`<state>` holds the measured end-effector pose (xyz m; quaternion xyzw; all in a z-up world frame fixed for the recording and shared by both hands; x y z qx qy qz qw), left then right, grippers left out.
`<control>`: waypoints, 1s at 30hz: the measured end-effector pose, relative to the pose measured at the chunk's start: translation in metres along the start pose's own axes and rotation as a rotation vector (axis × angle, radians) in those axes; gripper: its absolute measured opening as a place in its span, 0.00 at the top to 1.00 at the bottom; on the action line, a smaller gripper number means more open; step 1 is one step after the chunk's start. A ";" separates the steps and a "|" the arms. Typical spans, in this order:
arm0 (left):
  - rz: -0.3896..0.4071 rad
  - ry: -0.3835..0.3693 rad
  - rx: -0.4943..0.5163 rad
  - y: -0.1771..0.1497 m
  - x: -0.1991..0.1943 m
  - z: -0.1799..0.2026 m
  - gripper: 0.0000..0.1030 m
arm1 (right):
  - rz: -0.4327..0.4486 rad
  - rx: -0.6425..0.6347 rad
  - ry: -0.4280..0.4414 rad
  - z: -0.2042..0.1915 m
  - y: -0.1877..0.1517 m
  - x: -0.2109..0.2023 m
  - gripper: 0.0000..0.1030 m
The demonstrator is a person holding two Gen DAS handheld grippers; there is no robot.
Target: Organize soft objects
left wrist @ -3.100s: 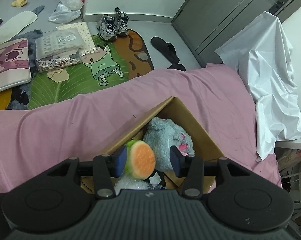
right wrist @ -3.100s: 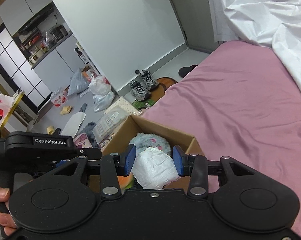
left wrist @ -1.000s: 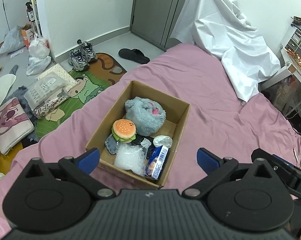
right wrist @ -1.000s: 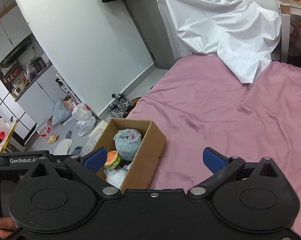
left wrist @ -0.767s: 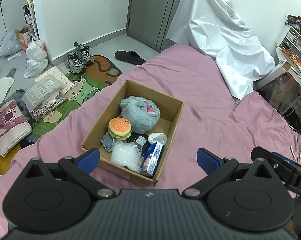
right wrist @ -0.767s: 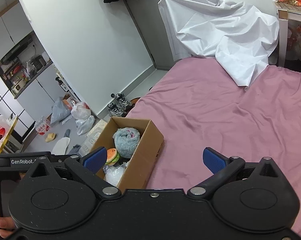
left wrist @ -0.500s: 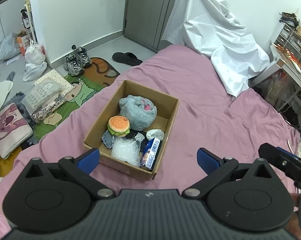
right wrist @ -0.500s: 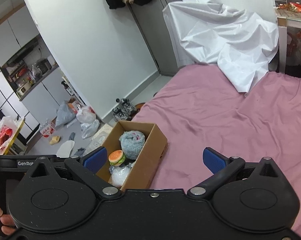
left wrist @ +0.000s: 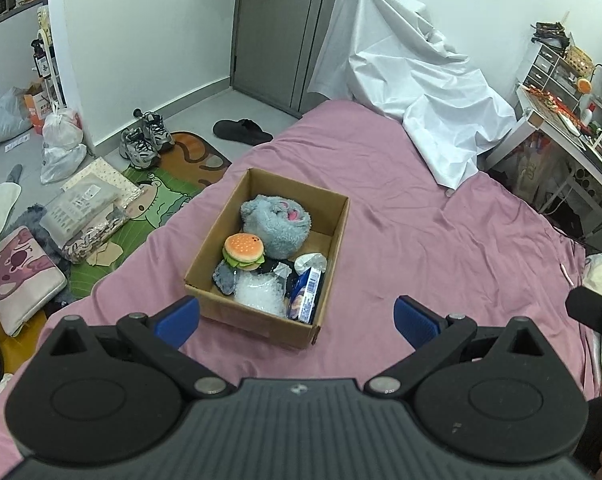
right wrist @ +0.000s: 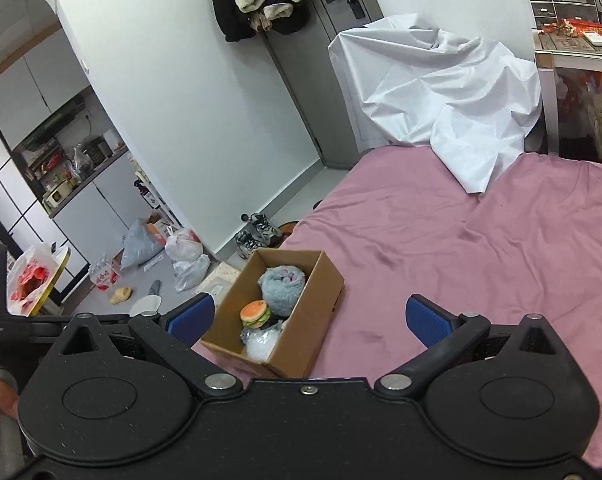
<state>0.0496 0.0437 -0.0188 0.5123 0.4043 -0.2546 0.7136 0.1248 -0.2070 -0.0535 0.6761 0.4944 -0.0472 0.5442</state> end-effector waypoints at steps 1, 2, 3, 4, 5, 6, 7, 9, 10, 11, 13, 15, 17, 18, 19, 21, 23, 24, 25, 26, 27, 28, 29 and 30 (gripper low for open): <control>0.003 -0.001 0.004 -0.001 -0.002 -0.001 0.00 | -0.006 0.005 -0.004 0.000 -0.002 -0.002 0.00; 0.006 -0.003 0.010 -0.002 -0.004 -0.001 0.00 | -0.011 0.010 -0.015 0.000 -0.004 -0.003 0.00; 0.010 -0.004 0.016 -0.004 -0.007 -0.002 0.01 | -0.015 0.013 -0.026 0.001 -0.006 -0.004 0.00; 0.012 -0.004 0.022 -0.005 -0.009 -0.002 0.00 | -0.021 0.018 -0.041 0.001 -0.008 -0.005 0.00; 0.016 -0.005 0.030 -0.007 -0.012 -0.002 0.00 | -0.030 0.029 -0.053 0.002 -0.010 -0.007 0.00; 0.021 -0.009 0.040 -0.008 -0.014 -0.001 0.00 | -0.037 0.040 -0.055 0.002 -0.013 -0.008 0.00; 0.028 -0.011 0.051 -0.009 -0.017 0.000 0.00 | -0.041 0.046 -0.050 0.002 -0.015 -0.010 0.00; 0.041 -0.003 0.066 -0.012 -0.021 0.000 0.00 | -0.054 0.055 -0.047 0.003 -0.022 -0.014 0.00; 0.042 0.000 0.068 -0.014 -0.022 0.000 0.00 | -0.060 0.057 -0.053 0.003 -0.025 -0.015 0.00; 0.040 0.002 0.069 -0.015 -0.023 -0.001 0.00 | -0.064 0.057 -0.061 0.003 -0.028 -0.016 0.00; 0.032 0.006 0.069 -0.019 -0.023 -0.002 0.00 | -0.068 0.051 -0.067 0.001 -0.034 -0.020 0.00; 0.029 0.009 0.074 -0.023 -0.024 -0.003 0.00 | -0.070 0.034 -0.064 0.000 -0.040 -0.022 0.00; 0.025 0.011 0.082 -0.026 -0.025 -0.003 0.01 | -0.080 0.027 -0.075 0.000 -0.045 -0.023 0.00; 0.024 0.014 0.085 -0.028 -0.025 -0.003 0.00 | -0.088 0.024 -0.074 0.000 -0.046 -0.024 0.00; 0.023 0.017 0.088 -0.030 -0.025 -0.003 0.00 | -0.094 0.025 -0.064 0.001 -0.047 -0.024 0.00; 0.021 0.023 0.095 -0.033 -0.026 -0.004 0.00 | -0.098 0.026 -0.054 0.000 -0.047 -0.026 0.00; 0.018 0.028 0.097 -0.035 -0.026 -0.004 0.00 | -0.101 0.024 -0.064 0.000 -0.048 -0.025 0.00; 0.017 0.029 0.097 -0.036 -0.027 -0.005 0.00 | -0.105 0.021 -0.067 0.000 -0.048 -0.024 0.00; 0.015 0.029 0.097 -0.036 -0.027 -0.005 0.00 | -0.106 0.019 -0.066 -0.001 -0.048 -0.024 0.00; 0.015 0.029 0.098 -0.037 -0.028 -0.005 0.00 | -0.106 0.018 -0.065 -0.001 -0.048 -0.024 0.00; 0.016 0.029 0.098 -0.037 -0.028 -0.005 0.00 | -0.105 0.021 -0.065 -0.001 -0.048 -0.024 0.00; 0.016 0.030 0.098 -0.038 -0.028 -0.005 0.00 | -0.104 0.025 -0.065 -0.001 -0.048 -0.023 0.00; 0.015 0.031 0.097 -0.038 -0.027 -0.005 0.00 | -0.105 0.029 -0.067 -0.001 -0.049 -0.023 0.00; 0.014 0.031 0.096 -0.038 -0.028 -0.005 0.00 | -0.106 0.032 -0.069 0.000 -0.049 -0.023 0.00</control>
Point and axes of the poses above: each gripper's, at about its wrist camera, not at the fingertips, and x roughly the way its jaws point, z to its right, y to its top, the point moved 3 cm from there along x, roughly the way its jaws point, and after that the axes turned 6 degrees about -z, right-handed, at the moved point
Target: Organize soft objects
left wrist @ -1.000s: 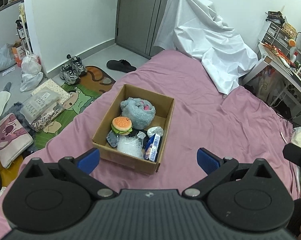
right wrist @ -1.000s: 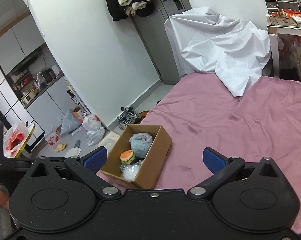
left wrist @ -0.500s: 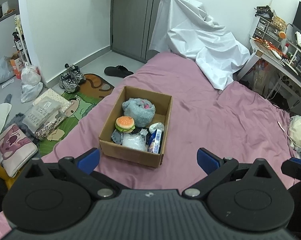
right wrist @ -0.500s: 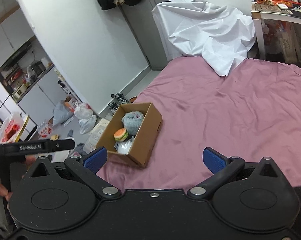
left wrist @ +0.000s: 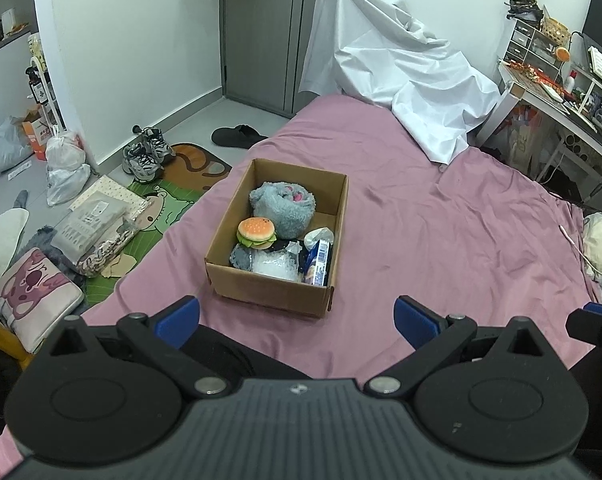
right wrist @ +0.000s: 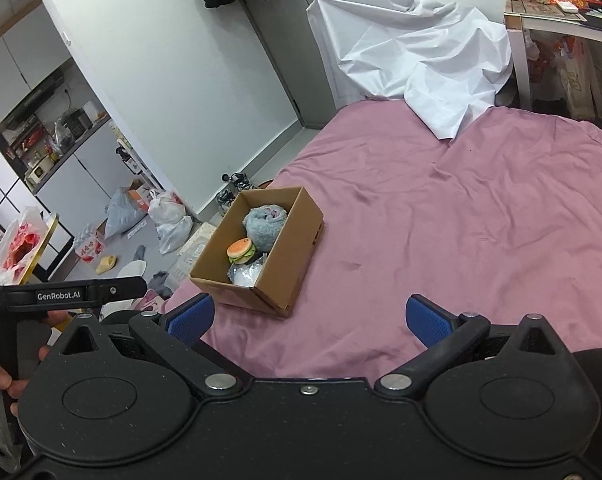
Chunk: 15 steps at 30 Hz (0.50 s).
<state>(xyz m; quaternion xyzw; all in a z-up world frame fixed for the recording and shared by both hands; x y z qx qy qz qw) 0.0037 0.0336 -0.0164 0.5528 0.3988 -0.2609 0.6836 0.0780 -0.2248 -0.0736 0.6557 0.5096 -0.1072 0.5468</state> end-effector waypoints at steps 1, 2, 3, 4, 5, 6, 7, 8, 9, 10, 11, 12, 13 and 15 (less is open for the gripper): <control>-0.001 0.000 0.001 -0.001 0.000 0.000 0.00 | -0.001 0.000 0.000 0.000 0.000 0.001 0.00; -0.001 0.001 0.002 -0.001 -0.001 0.000 0.00 | -0.002 -0.003 -0.001 0.000 -0.001 0.001 0.00; -0.001 0.001 0.002 -0.001 0.000 0.000 0.00 | -0.003 -0.008 -0.004 -0.001 -0.001 0.001 0.00; 0.000 0.000 0.003 -0.001 0.000 0.000 0.00 | -0.003 -0.011 -0.004 -0.001 -0.001 0.000 0.00; 0.001 -0.001 0.004 -0.002 0.000 0.000 0.00 | -0.004 -0.009 -0.001 -0.001 -0.002 0.000 0.00; 0.002 -0.001 0.005 -0.002 0.000 0.000 0.00 | -0.006 -0.008 0.000 -0.001 -0.002 0.000 0.00; 0.001 0.001 0.005 -0.002 0.000 0.000 0.00 | -0.007 -0.007 0.001 0.000 -0.002 0.000 0.00; -0.001 0.002 0.007 -0.003 0.000 0.000 0.00 | -0.006 -0.008 0.002 0.000 -0.002 0.000 0.00; -0.002 0.002 0.009 -0.003 0.000 0.001 0.00 | -0.005 -0.008 0.003 0.000 -0.002 0.000 0.00; -0.002 0.002 0.011 -0.003 0.000 0.001 0.00 | -0.006 -0.007 0.004 0.000 -0.002 0.001 0.00; -0.002 0.002 0.014 -0.002 0.000 0.001 0.00 | -0.008 -0.006 0.006 0.000 -0.002 0.001 0.00; -0.003 0.001 0.018 -0.002 0.000 0.002 0.00 | -0.008 -0.003 0.011 0.001 -0.002 0.001 0.00; -0.003 0.001 0.020 -0.002 0.000 0.002 0.00 | -0.008 0.002 0.011 0.001 -0.002 0.002 0.00; -0.005 0.001 0.024 0.000 0.000 0.003 0.00 | -0.010 0.000 0.007 0.002 -0.001 0.002 0.00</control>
Point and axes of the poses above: each gripper's, at about its wrist camera, not at the fingertips, and x roughly the way its jaws point, z to its right, y to its top, the point moved 3 cm from there along x, roughly the way its jaws point, and after that the axes turned 6 degrees about -z, right-handed, at the moved point
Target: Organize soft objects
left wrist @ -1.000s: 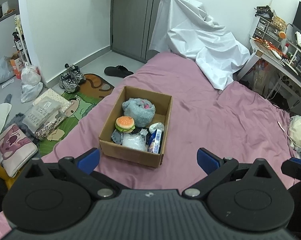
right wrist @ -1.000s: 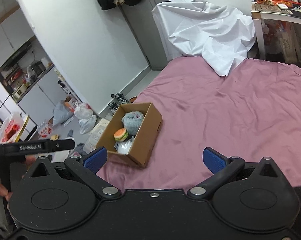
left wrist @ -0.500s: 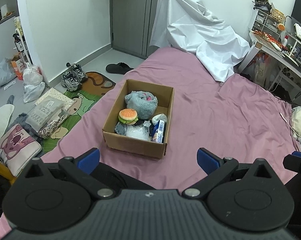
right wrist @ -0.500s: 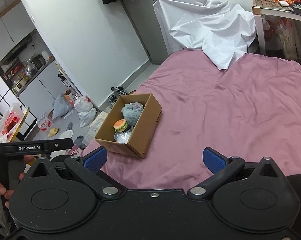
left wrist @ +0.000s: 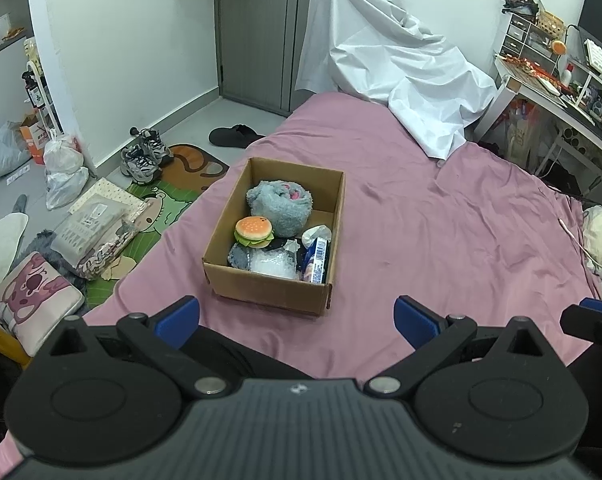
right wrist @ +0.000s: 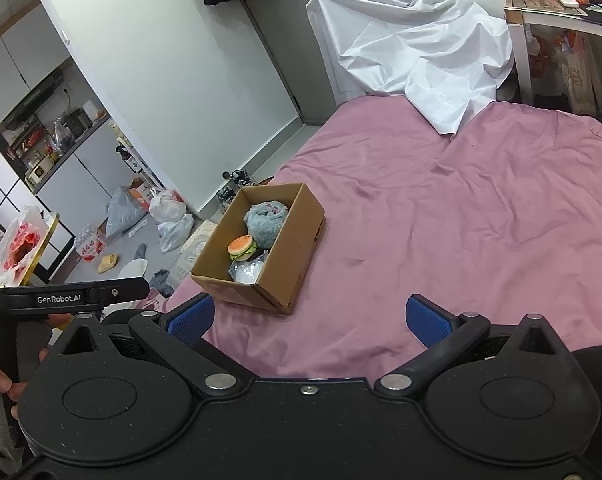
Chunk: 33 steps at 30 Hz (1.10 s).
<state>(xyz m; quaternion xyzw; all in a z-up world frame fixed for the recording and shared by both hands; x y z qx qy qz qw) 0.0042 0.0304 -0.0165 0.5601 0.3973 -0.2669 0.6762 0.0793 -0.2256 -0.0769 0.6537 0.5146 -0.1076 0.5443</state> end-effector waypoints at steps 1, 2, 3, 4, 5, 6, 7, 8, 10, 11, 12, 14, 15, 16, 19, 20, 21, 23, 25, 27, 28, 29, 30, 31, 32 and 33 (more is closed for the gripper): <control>0.001 -0.002 -0.002 0.000 0.000 0.000 0.00 | -0.002 -0.004 0.000 0.000 0.000 0.000 0.00; 0.004 -0.007 -0.004 0.000 0.000 0.000 0.00 | -0.004 -0.003 0.000 0.000 0.000 0.001 0.00; 0.005 -0.012 -0.002 0.001 0.000 0.001 0.00 | -0.009 0.001 -0.002 0.001 0.001 0.002 0.00; 0.005 -0.016 0.000 0.001 0.001 0.002 0.00 | -0.015 0.009 -0.002 0.002 0.001 0.003 0.00; 0.005 -0.018 0.001 0.001 0.001 0.002 0.00 | -0.018 0.017 0.002 0.003 0.002 0.003 0.00; 0.003 -0.021 0.003 0.001 0.002 0.002 0.00 | -0.019 0.024 0.005 0.004 0.002 0.003 0.00; 0.000 -0.023 0.005 0.001 0.003 0.003 0.00 | -0.019 0.025 0.006 0.004 0.002 0.003 0.00; -0.004 -0.023 0.007 0.001 0.004 0.003 0.01 | -0.020 0.024 0.005 0.003 0.002 0.003 0.00; -0.006 -0.022 0.012 0.001 0.006 0.005 0.00 | -0.018 0.012 0.003 0.003 0.002 0.003 0.00; -0.009 -0.020 0.015 0.001 0.007 0.006 0.00 | -0.017 0.003 -0.001 0.002 0.001 0.004 0.00; -0.011 -0.019 0.017 0.001 0.007 0.007 0.00 | -0.017 0.000 -0.003 0.002 0.001 0.004 0.00; -0.013 -0.015 0.019 0.000 0.007 0.008 0.00 | -0.017 0.004 -0.003 0.003 0.000 0.004 0.00; -0.012 -0.014 0.018 0.000 0.007 0.008 0.00 | -0.017 0.008 -0.002 0.004 0.000 0.004 0.00; -0.011 -0.014 0.018 0.000 0.006 0.008 0.00 | -0.017 0.010 0.000 0.004 0.000 0.003 0.00; -0.013 -0.010 0.019 0.000 0.006 0.009 0.00 | -0.017 0.009 0.006 0.004 0.000 0.003 0.00; -0.013 -0.009 0.019 0.000 0.005 0.009 0.00 | -0.017 0.009 0.006 0.004 0.000 0.003 0.00; -0.014 -0.009 0.019 0.000 0.005 0.009 0.00 | -0.018 0.010 0.005 0.004 0.000 0.003 0.00; -0.014 -0.009 0.020 0.000 0.005 0.009 0.00 | -0.016 0.010 0.008 0.004 0.000 0.003 0.00; -0.014 -0.009 0.020 0.000 0.005 0.009 0.00 | -0.016 0.010 0.008 0.004 0.000 0.002 0.00; -0.013 -0.010 0.023 0.000 0.004 0.009 0.00 | -0.017 0.010 0.006 0.004 0.000 0.003 0.00; -0.013 -0.010 0.024 0.000 0.004 0.009 0.00 | -0.017 0.012 0.004 0.004 0.000 0.003 0.00; -0.013 -0.010 0.025 0.000 0.004 0.008 0.00 | -0.018 0.014 0.003 0.005 0.000 0.003 0.00; -0.013 -0.009 0.024 0.000 0.004 0.009 0.00 | -0.018 0.016 0.002 0.005 0.000 0.002 0.00; -0.013 -0.008 0.023 0.000 0.004 0.009 0.00 | -0.017 0.018 0.003 0.005 0.000 0.002 0.00; -0.014 -0.008 0.023 0.000 0.004 0.009 0.00 | -0.018 0.016 0.004 0.005 0.001 0.002 0.00; -0.014 -0.007 0.023 -0.001 0.004 0.009 0.00 | -0.018 0.015 0.003 0.005 0.001 0.002 0.00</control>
Point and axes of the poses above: each gripper's, at about its wrist camera, not at the fingertips, and x roughly the way its jaws point, z to its right, y to its top, the point moved 3 cm from there along x, roughly the way its jaws point, and after that the axes turned 6 degrees about -z, right-handed, at the moved point
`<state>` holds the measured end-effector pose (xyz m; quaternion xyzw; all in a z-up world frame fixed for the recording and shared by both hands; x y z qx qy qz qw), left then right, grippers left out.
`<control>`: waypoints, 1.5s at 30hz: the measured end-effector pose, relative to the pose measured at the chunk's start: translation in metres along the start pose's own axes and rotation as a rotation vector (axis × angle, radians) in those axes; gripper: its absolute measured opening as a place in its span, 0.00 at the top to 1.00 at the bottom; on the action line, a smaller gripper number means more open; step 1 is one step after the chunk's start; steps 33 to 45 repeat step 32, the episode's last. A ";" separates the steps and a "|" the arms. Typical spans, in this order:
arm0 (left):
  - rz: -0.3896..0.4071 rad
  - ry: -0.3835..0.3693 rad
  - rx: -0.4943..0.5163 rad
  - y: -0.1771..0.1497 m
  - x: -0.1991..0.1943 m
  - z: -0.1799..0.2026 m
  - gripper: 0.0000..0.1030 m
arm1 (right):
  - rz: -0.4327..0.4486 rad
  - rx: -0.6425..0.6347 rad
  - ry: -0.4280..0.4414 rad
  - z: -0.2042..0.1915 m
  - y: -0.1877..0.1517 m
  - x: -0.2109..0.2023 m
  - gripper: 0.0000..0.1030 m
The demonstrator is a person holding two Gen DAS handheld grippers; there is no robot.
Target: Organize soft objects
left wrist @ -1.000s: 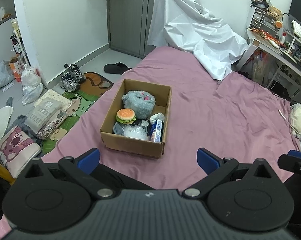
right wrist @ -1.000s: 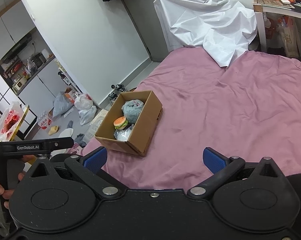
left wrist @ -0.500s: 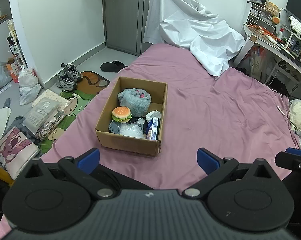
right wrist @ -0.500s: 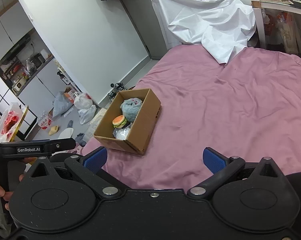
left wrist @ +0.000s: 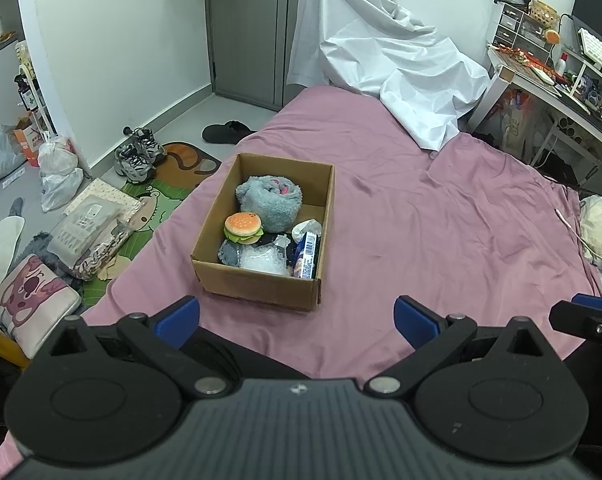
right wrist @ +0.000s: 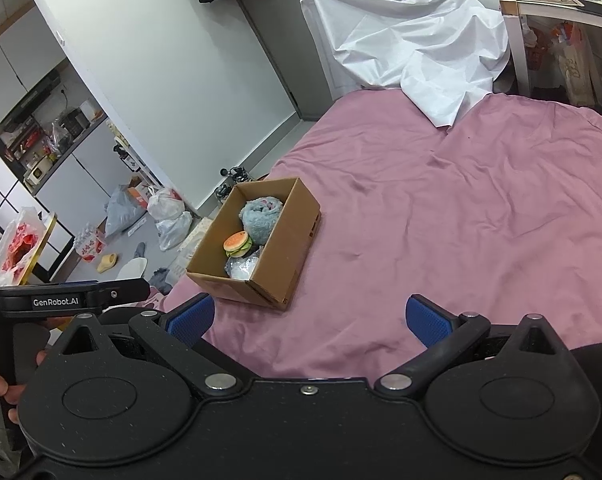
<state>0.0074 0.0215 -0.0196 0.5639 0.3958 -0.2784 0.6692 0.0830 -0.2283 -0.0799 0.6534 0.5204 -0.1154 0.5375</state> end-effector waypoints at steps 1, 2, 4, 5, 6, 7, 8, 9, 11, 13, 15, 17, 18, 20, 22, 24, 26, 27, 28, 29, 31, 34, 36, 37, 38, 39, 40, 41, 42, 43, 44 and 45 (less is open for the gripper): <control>0.000 0.000 0.001 0.000 0.000 0.000 0.00 | 0.000 -0.002 -0.001 0.000 0.000 0.000 0.00; 0.001 0.000 0.001 0.000 0.000 0.000 0.01 | 0.000 -0.001 -0.002 0.000 0.000 0.000 0.00; 0.002 0.000 0.002 0.000 0.000 0.000 0.00 | -0.001 0.004 -0.003 0.001 0.000 0.000 0.00; 0.004 0.000 0.002 0.000 -0.001 0.000 0.00 | -0.001 0.007 -0.004 0.001 0.000 0.000 0.00; 0.005 0.000 0.002 0.000 0.000 -0.001 0.00 | 0.000 0.009 -0.003 0.001 0.001 -0.001 0.00; 0.005 0.001 0.002 0.000 0.000 0.000 0.00 | 0.000 0.010 -0.002 0.001 0.001 -0.001 0.00; 0.005 0.002 0.002 0.000 0.000 -0.001 0.00 | 0.000 0.008 -0.003 0.001 0.001 -0.001 0.00; 0.005 0.003 0.002 -0.001 0.000 -0.001 0.00 | 0.000 0.007 -0.003 0.002 0.001 -0.001 0.00; 0.003 0.002 0.005 -0.001 0.000 -0.001 0.00 | 0.000 0.006 -0.003 0.002 0.001 -0.001 0.00; 0.005 0.002 0.003 -0.001 0.000 0.000 0.00 | 0.000 0.009 -0.003 0.002 0.002 -0.001 0.00; 0.005 0.001 0.003 -0.001 0.000 -0.001 0.00 | 0.000 0.009 0.000 0.002 0.002 -0.001 0.00; 0.004 0.001 0.003 -0.002 0.000 0.000 0.01 | 0.001 0.007 0.001 0.001 0.001 -0.001 0.00; 0.003 0.001 0.004 -0.002 0.000 0.000 0.00 | 0.001 0.006 0.002 0.001 0.001 -0.001 0.00; 0.002 0.001 0.006 -0.003 0.001 0.000 0.01 | 0.001 0.007 0.001 0.001 0.001 -0.001 0.00; 0.001 0.001 0.007 -0.003 0.001 0.000 0.00 | 0.001 0.008 0.003 0.001 0.001 -0.001 0.00; 0.002 0.001 0.006 -0.003 0.002 0.000 0.01 | 0.001 0.009 0.005 0.000 0.001 -0.001 0.00; 0.005 -0.001 0.007 -0.003 0.002 0.000 0.01 | -0.001 0.010 0.006 0.001 0.001 0.000 0.00; 0.008 -0.004 0.008 -0.004 0.002 0.000 0.00 | -0.002 0.012 0.005 0.001 0.001 0.001 0.00; 0.012 -0.007 0.007 -0.004 0.002 0.001 0.00 | -0.003 0.013 0.005 0.002 0.001 0.001 0.00; 0.015 -0.009 0.007 -0.003 0.002 0.001 0.01 | -0.003 0.014 0.007 0.002 0.000 0.002 0.00; 0.021 -0.013 0.007 -0.003 0.002 0.001 0.01 | -0.004 0.015 0.009 0.002 0.001 0.002 0.00; 0.023 -0.017 0.009 -0.001 0.003 0.001 0.01 | -0.004 0.016 0.010 0.003 0.000 0.002 0.00; 0.023 -0.017 0.009 -0.001 0.003 0.001 0.01 | -0.004 0.016 0.010 0.003 0.000 0.002 0.00; 0.023 -0.017 0.009 -0.001 0.003 0.001 0.01 | -0.004 0.016 0.010 0.003 0.000 0.002 0.00; 0.023 -0.017 0.009 -0.001 0.003 0.001 0.01 | -0.004 0.016 0.010 0.003 0.000 0.002 0.00; 0.023 -0.017 0.009 -0.001 0.003 0.001 0.01 | -0.004 0.016 0.010 0.003 0.000 0.002 0.00; 0.023 -0.017 0.009 -0.001 0.003 0.001 0.01 | -0.004 0.016 0.010 0.003 0.000 0.002 0.00; 0.023 -0.017 0.009 -0.001 0.003 0.001 0.01 | -0.004 0.016 0.010 0.003 0.000 0.002 0.00; 0.023 -0.017 0.009 -0.001 0.003 0.001 0.01 | -0.004 0.016 0.010 0.003 0.000 0.002 0.00; 0.023 -0.017 0.009 -0.001 0.003 0.001 0.01 | -0.004 0.016 0.010 0.003 0.000 0.002 0.00; 0.023 -0.017 0.009 -0.001 0.003 0.001 0.01 | -0.004 0.016 0.010 0.003 0.000 0.002 0.00; 0.023 -0.017 0.009 -0.001 0.003 0.001 0.01 | -0.004 0.016 0.010 0.003 0.000 0.002 0.00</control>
Point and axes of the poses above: each gripper's, at about its wrist camera, not at the fingertips, and x roughly the way its jaws point, z to its right, y to its top, the point moved 3 cm from there along x, roughly the way its jaws point, and after that the axes turned 6 degrees about -z, right-handed, at the moved point
